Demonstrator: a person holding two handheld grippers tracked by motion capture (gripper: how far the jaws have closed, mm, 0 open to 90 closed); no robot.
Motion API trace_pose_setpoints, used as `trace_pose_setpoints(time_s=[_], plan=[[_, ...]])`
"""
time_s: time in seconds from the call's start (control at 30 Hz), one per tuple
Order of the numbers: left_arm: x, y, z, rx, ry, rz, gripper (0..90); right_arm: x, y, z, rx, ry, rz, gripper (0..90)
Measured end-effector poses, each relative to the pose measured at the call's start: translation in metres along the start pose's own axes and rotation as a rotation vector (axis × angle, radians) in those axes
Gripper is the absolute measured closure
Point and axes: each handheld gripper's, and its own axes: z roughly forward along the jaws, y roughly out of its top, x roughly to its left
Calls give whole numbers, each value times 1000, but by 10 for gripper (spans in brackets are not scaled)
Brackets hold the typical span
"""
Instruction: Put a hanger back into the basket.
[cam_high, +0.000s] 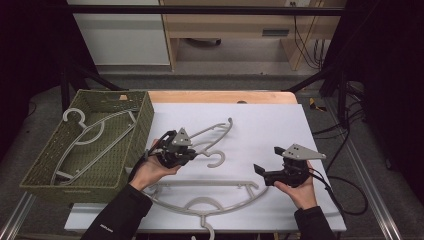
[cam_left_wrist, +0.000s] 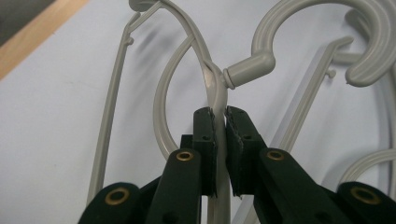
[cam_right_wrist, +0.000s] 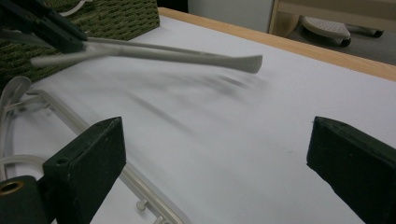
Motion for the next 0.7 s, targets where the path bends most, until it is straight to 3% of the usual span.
trace_pose_setpoints(time_s=[0.37, 0.7], plan=[[-4, 19, -36, -58, 44, 22, 828, -1, 0, -1, -2, 0, -7, 47], [2, 42, -87, -139, 107, 14, 828, -1, 1, -3, -10, -5, -2, 47]])
